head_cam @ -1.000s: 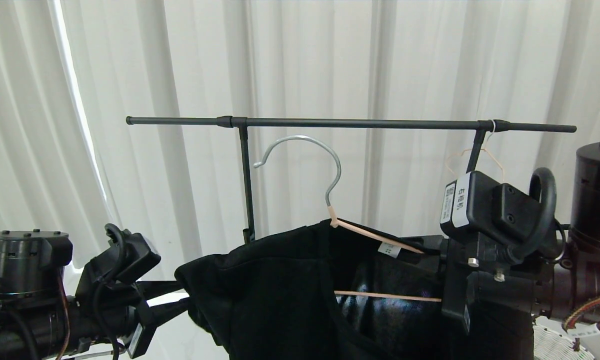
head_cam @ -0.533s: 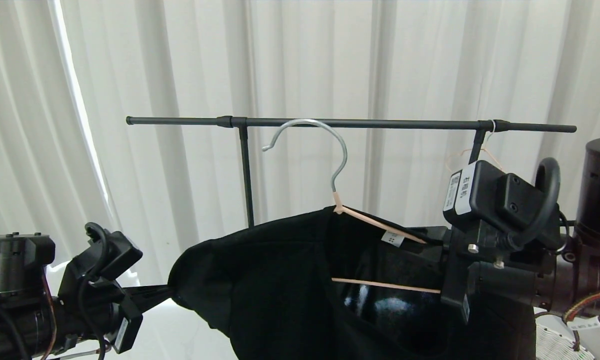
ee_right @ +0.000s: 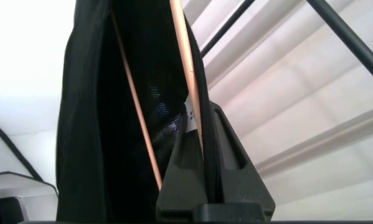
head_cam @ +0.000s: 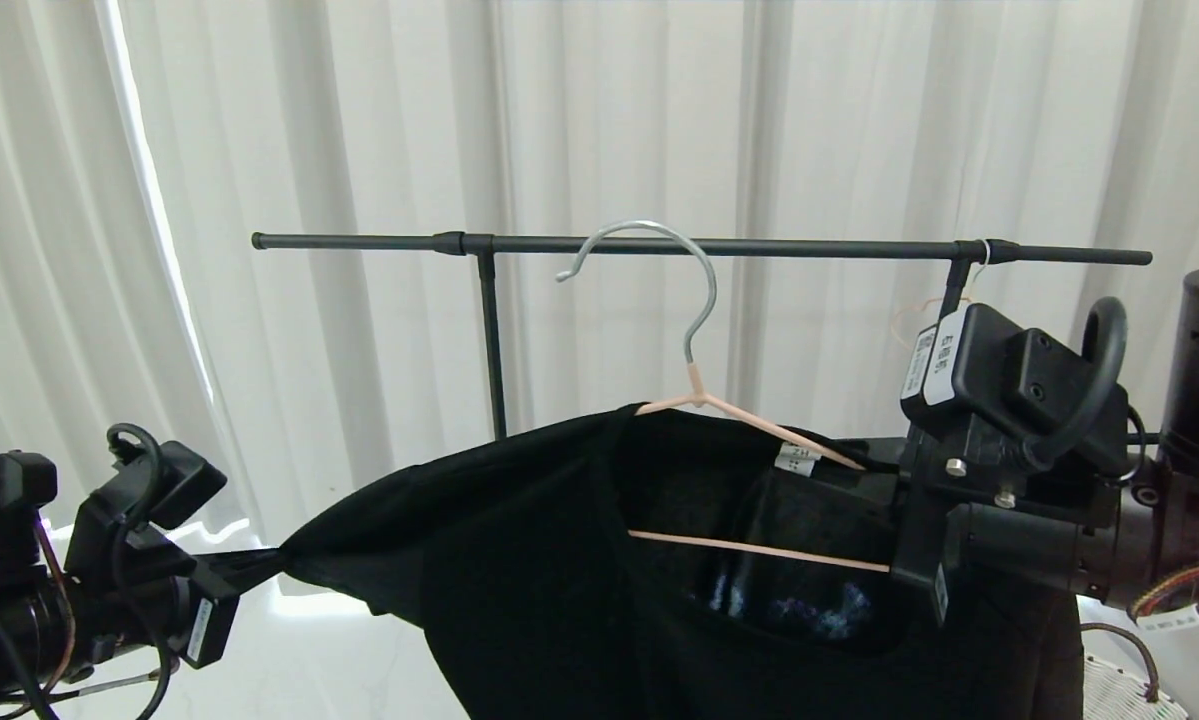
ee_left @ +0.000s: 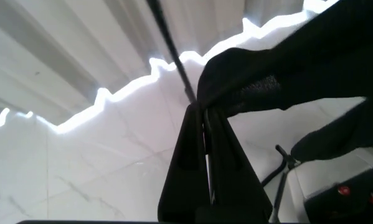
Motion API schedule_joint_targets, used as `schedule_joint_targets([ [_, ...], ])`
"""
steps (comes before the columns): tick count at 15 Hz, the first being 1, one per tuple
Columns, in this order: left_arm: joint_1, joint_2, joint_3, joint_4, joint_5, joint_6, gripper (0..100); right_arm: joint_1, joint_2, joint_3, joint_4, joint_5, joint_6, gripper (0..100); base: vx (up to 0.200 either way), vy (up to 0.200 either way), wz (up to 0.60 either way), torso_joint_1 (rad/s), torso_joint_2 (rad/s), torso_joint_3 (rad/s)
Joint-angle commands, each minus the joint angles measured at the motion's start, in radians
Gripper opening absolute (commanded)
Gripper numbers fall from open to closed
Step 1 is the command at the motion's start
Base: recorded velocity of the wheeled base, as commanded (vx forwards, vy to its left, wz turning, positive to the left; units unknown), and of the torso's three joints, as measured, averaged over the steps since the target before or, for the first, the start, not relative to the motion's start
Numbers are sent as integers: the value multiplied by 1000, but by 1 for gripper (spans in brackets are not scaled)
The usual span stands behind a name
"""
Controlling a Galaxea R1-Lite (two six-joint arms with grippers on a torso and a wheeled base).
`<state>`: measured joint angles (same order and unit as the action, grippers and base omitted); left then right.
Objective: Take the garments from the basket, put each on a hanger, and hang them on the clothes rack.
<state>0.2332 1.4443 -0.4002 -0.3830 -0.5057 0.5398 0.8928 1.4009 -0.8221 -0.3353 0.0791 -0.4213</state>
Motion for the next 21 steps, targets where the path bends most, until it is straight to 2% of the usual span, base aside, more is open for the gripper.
schedule_joint_targets([
  [1, 18, 16, -23, -1, 7, 0, 0, 0, 0, 0, -1, 1, -1, 0, 0, 0, 0, 0, 0, 0],
  [3, 21, 30, -25, -4, 58, 9, 0, 0, 1, -2, -4, -1, -1, 0, 0, 0, 0, 0, 0, 0],
  [6, -41, -7, -26, -30, 56, 12, 0, 0, 4, -5, -13, -7, 1, 0, 0, 0, 0, 0, 0, 0],
  [7, -54, -16, -26, -30, 55, 11, 100, 0, 4, -3, -14, -15, 2, 0, 0, 0, 0, 0, 0, 0],
  [10, -57, -33, -22, -30, 41, 3, 100, -2, 3, -3, -14, -21, 4, 0, 0, 0, 0, 0, 0, 0],
  [12, -57, -64, -9, -30, -31, 0, 100, -23, 0, -3, -14, -25, 4, 0, 0, 0, 0, 0, 0, 0],
  [13, -57, -107, 6, -30, -122, -29, 100, -52, 0, -3, -14, -25, 9, 0, 0, 0, 0, 0, 0, 0],
  [14, -58, -140, 11, -30, -180, -86, 100, -84, -3, 5, -14, -25, 24, 0, 0, 0, 0, 0, 0, 0],
  [17, -71, -216, 6, -30, -200, -193, 100, -169, -16, 43, -16, -27, 88, 0, 0, 0, 0, 0, 0, 0],
  [20, -71, -272, 6, -30, -200, -294, 100, -264, -25, 46, -16, -27, 98, 0, 0, 0, 0, 0, 0, 0],
  [21, -69, -271, 6, -30, -195, -302, 100, -281, -29, 46, -16, -27, 99, 0, 0, 0, 0, 0, 0, 0],
])
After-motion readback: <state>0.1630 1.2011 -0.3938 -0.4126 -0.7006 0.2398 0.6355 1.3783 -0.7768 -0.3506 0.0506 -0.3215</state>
